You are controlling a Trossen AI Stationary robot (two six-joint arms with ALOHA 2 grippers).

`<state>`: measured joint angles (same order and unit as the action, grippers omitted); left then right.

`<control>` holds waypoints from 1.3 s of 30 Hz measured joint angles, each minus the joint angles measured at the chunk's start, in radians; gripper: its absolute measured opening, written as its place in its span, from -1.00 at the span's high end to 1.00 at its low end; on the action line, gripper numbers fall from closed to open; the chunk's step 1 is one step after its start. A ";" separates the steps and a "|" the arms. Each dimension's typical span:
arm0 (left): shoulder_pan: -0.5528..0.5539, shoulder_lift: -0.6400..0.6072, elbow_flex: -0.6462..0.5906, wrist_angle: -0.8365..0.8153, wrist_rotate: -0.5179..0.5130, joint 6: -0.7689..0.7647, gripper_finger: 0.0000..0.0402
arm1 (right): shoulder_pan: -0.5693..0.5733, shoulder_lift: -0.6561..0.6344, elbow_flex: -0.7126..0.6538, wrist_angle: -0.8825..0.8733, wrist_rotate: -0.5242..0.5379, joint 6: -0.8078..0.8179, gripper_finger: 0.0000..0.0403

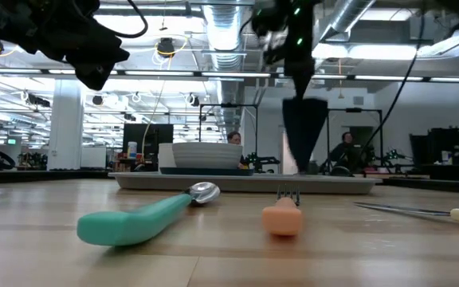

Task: Set up tray
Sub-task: Put the blue napkin on the gray serving tray to the right of the green plate

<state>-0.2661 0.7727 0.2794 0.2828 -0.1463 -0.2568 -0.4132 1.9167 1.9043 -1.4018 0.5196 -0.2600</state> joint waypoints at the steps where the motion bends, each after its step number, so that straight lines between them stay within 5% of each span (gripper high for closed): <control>1: 0.000 0.000 0.000 -0.005 0.000 0.003 0.57 | 0.009 0.031 0.000 -0.004 -0.027 -0.012 1.00; 11: -0.001 0.000 0.000 -0.021 0.006 0.002 0.57 | 0.078 0.216 -0.002 -0.063 -0.183 -0.035 1.00; 30: -0.003 0.000 0.000 -0.032 0.003 -0.025 0.57 | 0.162 0.216 -0.035 -0.013 -0.360 0.002 1.00; 39: -0.003 0.000 0.000 -0.032 0.004 -0.034 0.57 | 0.162 0.216 -0.101 0.045 -0.364 0.008 1.00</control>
<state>-0.2687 0.7727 0.2794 0.2512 -0.1427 -0.2904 -0.2512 2.1326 1.8028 -1.3565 0.1555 -0.2516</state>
